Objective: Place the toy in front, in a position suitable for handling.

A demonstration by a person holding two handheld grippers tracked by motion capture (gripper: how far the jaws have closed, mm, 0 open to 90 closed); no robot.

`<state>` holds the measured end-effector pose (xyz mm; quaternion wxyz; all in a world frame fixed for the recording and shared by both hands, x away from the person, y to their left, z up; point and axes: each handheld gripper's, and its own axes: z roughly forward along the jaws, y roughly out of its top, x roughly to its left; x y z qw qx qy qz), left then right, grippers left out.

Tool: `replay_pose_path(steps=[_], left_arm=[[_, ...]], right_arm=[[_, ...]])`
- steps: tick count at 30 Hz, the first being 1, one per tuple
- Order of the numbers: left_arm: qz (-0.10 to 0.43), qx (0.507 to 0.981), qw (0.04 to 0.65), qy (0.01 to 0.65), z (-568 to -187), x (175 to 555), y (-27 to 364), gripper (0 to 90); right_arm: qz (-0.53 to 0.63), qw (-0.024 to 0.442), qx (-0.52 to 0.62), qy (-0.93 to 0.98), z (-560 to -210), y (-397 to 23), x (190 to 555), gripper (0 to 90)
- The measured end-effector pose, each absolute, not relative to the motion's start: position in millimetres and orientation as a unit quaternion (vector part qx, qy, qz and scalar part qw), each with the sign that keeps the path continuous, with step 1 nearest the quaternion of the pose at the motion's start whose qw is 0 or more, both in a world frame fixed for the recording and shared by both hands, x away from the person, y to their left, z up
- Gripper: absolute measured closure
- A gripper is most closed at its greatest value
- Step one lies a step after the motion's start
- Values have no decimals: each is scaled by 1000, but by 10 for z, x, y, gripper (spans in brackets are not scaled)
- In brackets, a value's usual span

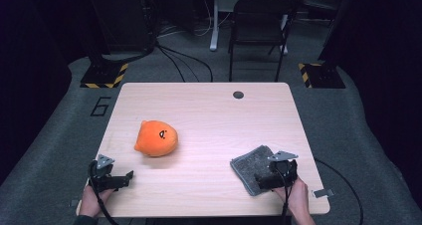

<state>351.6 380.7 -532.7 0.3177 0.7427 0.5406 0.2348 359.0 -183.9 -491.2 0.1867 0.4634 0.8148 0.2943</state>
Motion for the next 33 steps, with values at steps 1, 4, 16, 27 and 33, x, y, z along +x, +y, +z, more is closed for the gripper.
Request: replay_pose_path(steps=[1, 4, 16, 27, 33], left_arm=[[235, 743, 318, 541, -5328, 3516, 3807, 2], [235, 743, 318, 541, -5327, 3516, 3807, 3], [235, 743, 318, 541, -5327, 3515, 3807, 3], [235, 742, 318, 541, -5328, 3515, 3806, 3], [233, 744, 315, 541, -5323, 3513, 3808, 3]], right_arm=[[294, 187, 463, 815, -4912, -1839, 3590, 0], [293, 190, 455, 819, -4925, -1795, 3642, 0], [258, 178, 464, 829, -5115, -1702, 3770, 46], [271, 162, 461, 829, -5081, -1764, 3742, 313], [279, 166, 457, 828, -5059, -1765, 3715, 557]])
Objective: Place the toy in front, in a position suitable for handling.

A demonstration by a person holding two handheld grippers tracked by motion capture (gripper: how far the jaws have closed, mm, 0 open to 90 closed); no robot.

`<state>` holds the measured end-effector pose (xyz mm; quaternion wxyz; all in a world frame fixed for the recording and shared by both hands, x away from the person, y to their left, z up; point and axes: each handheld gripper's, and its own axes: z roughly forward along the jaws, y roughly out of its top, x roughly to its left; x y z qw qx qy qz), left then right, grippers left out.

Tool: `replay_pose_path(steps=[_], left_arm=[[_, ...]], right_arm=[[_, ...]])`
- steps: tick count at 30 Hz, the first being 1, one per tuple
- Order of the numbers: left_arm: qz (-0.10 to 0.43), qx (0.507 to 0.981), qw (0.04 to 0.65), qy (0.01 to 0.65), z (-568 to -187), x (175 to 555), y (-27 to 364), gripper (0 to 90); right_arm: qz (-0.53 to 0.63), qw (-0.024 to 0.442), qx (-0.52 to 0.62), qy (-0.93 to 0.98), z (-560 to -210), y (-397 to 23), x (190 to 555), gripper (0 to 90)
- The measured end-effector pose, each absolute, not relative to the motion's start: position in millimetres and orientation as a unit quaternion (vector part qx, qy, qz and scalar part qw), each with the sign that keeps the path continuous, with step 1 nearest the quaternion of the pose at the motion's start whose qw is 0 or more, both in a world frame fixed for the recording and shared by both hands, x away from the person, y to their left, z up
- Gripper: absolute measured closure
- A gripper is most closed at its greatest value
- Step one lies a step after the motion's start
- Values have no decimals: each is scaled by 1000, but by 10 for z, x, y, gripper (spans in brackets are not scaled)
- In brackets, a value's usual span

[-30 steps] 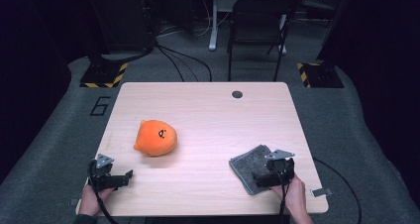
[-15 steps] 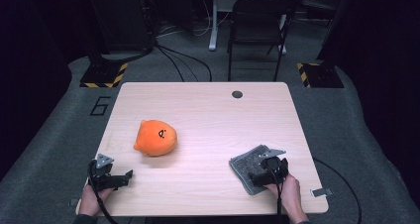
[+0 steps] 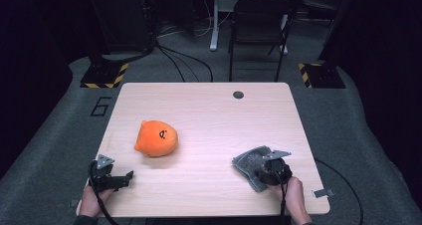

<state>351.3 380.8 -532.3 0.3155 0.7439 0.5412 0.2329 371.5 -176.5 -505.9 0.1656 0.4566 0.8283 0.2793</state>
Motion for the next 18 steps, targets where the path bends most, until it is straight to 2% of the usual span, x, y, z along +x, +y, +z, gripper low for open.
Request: replay_pose_path(steps=[4, 10, 18], left_arm=[[235, 742, 318, 541, -5328, 3515, 3806, 3], [233, 744, 315, 541, -5322, 3512, 3808, 3], [233, 744, 317, 541, -5324, 3512, 3808, 3]], right_arm=[[279, 164, 452, 831, -5050, -1736, 3696, 680], [277, 175, 446, 833, -5043, -1720, 3669, 720], [295, 185, 458, 818, -4905, -1811, 3659, 721]])
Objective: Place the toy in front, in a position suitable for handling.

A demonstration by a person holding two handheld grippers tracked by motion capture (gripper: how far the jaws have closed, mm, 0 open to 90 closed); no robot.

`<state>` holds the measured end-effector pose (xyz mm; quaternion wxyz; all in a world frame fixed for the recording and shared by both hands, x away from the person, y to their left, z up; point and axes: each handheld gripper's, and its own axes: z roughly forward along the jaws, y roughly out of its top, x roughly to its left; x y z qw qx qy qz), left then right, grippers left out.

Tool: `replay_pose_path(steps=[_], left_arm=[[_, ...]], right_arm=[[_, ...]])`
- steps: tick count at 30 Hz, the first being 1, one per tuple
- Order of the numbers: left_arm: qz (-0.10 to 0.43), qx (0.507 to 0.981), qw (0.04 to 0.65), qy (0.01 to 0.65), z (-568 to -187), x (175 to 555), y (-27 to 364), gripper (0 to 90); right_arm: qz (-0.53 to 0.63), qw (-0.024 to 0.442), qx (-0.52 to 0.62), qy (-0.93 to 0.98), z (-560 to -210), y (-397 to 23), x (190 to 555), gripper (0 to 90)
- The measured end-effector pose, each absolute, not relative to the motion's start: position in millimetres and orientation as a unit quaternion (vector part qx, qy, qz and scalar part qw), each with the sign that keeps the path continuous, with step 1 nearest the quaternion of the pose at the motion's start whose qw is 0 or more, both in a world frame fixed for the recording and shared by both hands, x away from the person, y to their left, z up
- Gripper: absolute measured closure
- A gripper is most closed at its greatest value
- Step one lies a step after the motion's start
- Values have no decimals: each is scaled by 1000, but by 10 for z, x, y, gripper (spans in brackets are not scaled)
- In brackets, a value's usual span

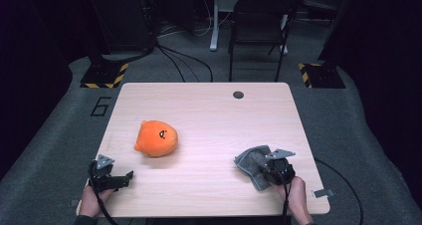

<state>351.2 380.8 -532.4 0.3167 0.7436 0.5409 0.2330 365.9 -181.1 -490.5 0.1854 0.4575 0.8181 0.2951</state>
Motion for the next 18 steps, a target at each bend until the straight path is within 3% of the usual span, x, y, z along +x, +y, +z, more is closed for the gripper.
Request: replay_pose_path(steps=[9, 18], left_arm=[[235, 743, 318, 541, -5327, 3513, 3807, 3], [234, 743, 316, 541, -5324, 3512, 3807, 3]], right_arm=[[334, 219, 494, 772, -4554, -2073, 3792, 717], [322, 231, 568, 721, -4550, -2353, 4118, 718]])
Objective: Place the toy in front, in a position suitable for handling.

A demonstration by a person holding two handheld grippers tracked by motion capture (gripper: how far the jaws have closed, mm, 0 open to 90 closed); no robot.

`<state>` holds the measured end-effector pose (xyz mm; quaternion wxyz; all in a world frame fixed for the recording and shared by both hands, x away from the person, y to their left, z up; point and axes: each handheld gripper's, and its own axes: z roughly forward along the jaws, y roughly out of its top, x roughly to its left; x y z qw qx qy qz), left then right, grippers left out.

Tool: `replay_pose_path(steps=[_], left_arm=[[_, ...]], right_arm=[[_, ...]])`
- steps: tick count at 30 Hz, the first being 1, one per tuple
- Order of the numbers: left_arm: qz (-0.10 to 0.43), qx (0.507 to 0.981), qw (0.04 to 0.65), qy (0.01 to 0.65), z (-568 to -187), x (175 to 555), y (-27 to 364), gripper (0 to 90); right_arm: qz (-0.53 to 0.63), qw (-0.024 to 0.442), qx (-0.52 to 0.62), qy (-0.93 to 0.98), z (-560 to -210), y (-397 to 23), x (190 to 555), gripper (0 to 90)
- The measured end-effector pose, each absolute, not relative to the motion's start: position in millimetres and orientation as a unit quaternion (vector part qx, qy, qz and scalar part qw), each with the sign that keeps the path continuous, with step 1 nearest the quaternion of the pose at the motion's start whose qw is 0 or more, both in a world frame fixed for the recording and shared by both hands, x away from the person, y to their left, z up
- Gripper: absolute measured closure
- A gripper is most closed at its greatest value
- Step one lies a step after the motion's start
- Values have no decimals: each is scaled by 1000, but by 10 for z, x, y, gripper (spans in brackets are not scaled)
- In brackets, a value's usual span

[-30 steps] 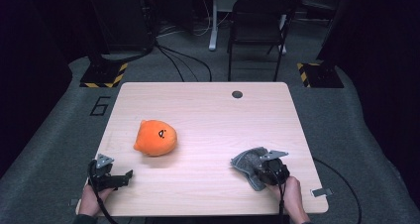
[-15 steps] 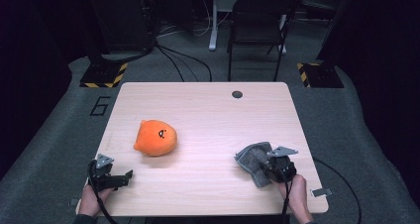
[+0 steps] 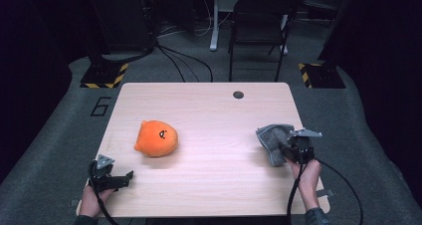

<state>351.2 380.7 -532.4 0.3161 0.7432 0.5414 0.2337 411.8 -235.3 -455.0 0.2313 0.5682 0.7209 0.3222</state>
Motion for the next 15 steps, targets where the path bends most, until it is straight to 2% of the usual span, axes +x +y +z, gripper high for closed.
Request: replay_pose_path(steps=[10, 12, 15], left_arm=[[235, 742, 318, 541, -5328, 3516, 3805, 3], [235, 742, 318, 541, -5327, 3516, 3805, 3], [235, 742, 318, 541, -5327, 3516, 3804, 3]], right_arm=[[295, 235, 623, 685, -4762, -2543, 4441, 697], [278, 231, 639, 679, -4859, -2559, 4506, 636], [264, 229, 647, 677, -4951, -2582, 4566, 420]])
